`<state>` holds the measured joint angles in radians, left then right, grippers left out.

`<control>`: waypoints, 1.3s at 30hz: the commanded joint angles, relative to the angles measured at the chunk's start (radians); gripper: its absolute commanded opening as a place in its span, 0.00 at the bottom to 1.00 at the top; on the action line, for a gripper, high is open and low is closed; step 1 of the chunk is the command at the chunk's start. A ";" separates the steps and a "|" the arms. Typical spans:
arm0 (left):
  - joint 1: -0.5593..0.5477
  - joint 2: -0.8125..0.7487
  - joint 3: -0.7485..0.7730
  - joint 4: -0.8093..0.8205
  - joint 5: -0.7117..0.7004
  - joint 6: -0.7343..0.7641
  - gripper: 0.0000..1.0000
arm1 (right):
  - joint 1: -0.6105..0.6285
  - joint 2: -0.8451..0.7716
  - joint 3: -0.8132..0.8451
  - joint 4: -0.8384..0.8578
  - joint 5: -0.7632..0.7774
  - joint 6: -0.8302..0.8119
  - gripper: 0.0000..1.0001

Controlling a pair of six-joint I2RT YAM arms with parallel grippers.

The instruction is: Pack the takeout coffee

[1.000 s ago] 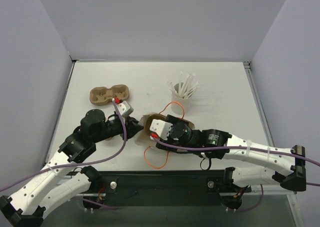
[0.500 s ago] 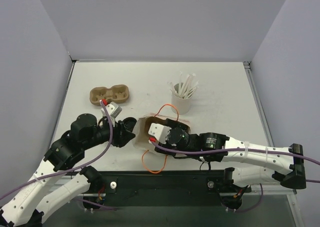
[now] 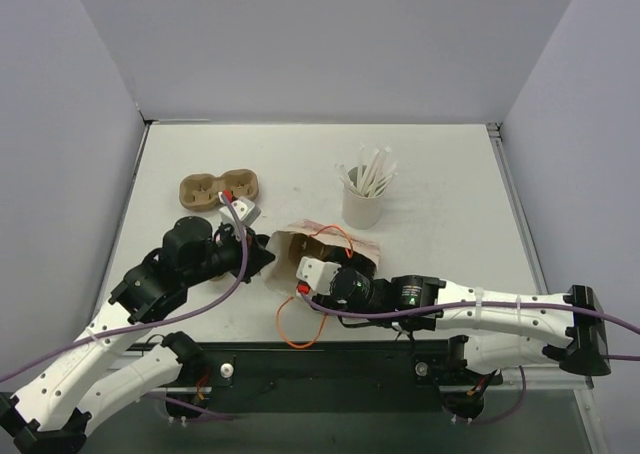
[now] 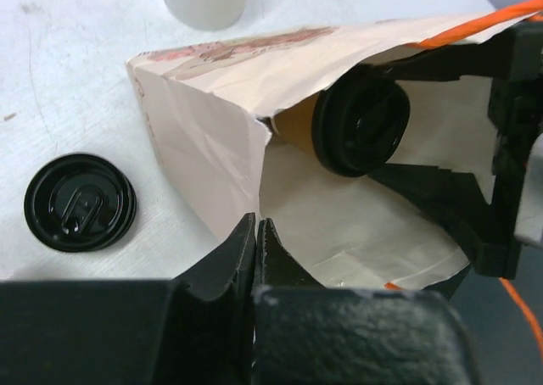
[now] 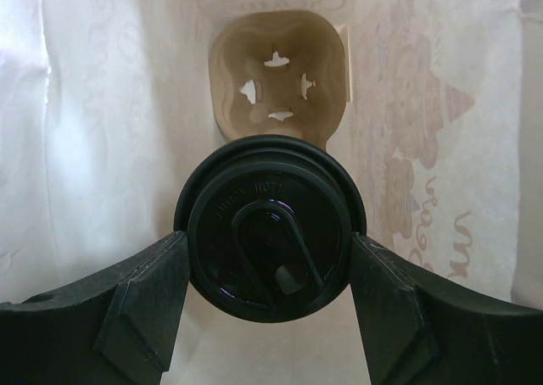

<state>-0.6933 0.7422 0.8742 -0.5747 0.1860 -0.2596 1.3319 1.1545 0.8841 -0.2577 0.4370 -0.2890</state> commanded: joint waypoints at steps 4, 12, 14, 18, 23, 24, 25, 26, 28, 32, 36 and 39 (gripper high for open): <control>-0.009 -0.039 -0.046 0.262 0.007 0.074 0.00 | -0.063 -0.062 0.004 0.094 -0.012 -0.127 0.50; -0.025 -0.104 -0.167 0.346 -0.006 0.062 0.00 | -0.089 -0.052 0.045 -0.001 -0.115 -0.228 0.51; -0.032 -0.110 -0.181 0.346 -0.016 0.063 0.00 | -0.088 -0.050 0.046 -0.014 -0.109 -0.236 0.50; -0.044 -0.118 -0.187 0.331 -0.034 0.059 0.00 | -0.085 -0.027 0.075 -0.073 -0.072 -0.275 0.50; -0.077 -0.145 -0.210 0.332 -0.057 0.057 0.00 | -0.086 -0.025 0.076 -0.129 -0.047 -0.317 0.50; -0.084 -0.153 -0.230 0.338 -0.065 0.051 0.00 | -0.091 -0.033 0.075 -0.135 -0.050 -0.320 0.50; -0.090 -0.167 -0.241 0.349 -0.072 0.046 0.00 | -0.092 -0.035 0.076 -0.141 -0.056 -0.323 0.50; -0.110 -0.171 -0.250 0.351 -0.085 0.040 0.00 | -0.094 -0.036 0.075 -0.149 -0.064 -0.326 0.50; -0.132 -0.179 -0.256 0.351 -0.124 0.030 0.00 | -0.096 -0.035 0.055 -0.169 -0.058 -0.332 0.50; -0.182 -0.173 -0.245 0.358 -0.160 0.028 0.00 | -0.105 -0.029 0.032 -0.173 -0.034 -0.314 0.50; -0.216 -0.135 -0.231 0.337 -0.172 0.014 0.00 | -0.108 -0.016 0.016 -0.173 -0.047 -0.315 0.49; -0.232 -0.154 -0.241 0.345 -0.177 0.020 0.00 | -0.109 -0.013 0.012 -0.176 -0.063 -0.303 0.49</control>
<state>-0.9054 0.5995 0.6140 -0.2802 0.0406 -0.2325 1.2297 1.1328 0.9062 -0.3954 0.3439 -0.5926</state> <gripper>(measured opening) 0.022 0.694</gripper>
